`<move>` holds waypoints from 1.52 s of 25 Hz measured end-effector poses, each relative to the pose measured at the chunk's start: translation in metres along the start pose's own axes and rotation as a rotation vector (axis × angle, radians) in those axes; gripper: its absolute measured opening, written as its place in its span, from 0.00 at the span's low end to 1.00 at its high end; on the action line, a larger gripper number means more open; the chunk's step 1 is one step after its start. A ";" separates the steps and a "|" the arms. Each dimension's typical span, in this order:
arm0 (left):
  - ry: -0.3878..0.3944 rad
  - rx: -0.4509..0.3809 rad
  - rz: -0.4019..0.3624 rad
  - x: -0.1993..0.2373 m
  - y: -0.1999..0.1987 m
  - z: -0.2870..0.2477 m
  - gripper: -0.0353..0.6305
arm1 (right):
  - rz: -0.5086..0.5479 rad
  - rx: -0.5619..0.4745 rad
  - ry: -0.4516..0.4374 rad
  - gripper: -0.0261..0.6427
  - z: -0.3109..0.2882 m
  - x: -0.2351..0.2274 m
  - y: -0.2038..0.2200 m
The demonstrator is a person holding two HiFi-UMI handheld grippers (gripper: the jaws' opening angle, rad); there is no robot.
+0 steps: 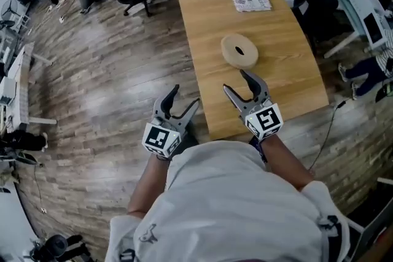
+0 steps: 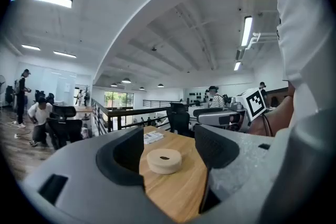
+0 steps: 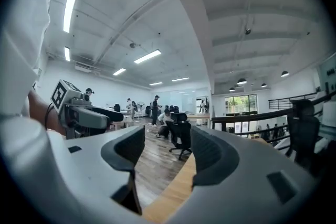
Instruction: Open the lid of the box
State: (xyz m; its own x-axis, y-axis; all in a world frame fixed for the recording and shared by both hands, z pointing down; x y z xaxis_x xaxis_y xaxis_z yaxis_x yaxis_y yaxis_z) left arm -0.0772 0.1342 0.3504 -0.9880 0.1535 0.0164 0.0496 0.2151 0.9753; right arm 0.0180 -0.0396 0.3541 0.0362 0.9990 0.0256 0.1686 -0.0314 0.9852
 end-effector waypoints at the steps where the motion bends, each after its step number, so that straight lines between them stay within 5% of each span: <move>1: 0.038 0.003 -0.008 -0.002 -0.002 -0.013 0.50 | -0.005 0.002 0.030 0.46 0.005 -0.006 0.001; 9: 0.350 0.034 -0.078 -0.009 -0.014 -0.110 0.50 | -0.077 0.050 0.296 0.46 0.035 -0.053 0.016; 20: 0.647 0.134 -0.118 0.061 0.007 -0.200 0.50 | -0.134 0.147 0.528 0.46 -0.016 -0.079 0.036; 28: 0.788 0.172 -0.148 0.102 0.030 -0.245 0.51 | -0.136 0.233 0.617 0.46 -0.045 -0.090 0.051; 38: 0.922 0.241 -0.252 0.116 0.057 -0.283 0.53 | -0.087 0.386 0.613 0.46 -0.076 -0.103 0.071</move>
State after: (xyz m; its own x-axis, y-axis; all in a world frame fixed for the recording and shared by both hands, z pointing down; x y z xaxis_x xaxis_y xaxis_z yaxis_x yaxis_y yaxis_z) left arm -0.2299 -0.1087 0.4706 -0.6958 -0.7139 0.0791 -0.2507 0.3446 0.9046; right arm -0.0485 -0.1419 0.4341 -0.5320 0.8331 0.1515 0.4854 0.1534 0.8607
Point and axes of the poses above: the fingertips, and each gripper's own axes: z backward along the fingers, x to its left, y out of its underside, the point moved 5 cm from there along z, backward along the fingers, and after that the axes turned 7 degrees about x, right-handed, at the moved point
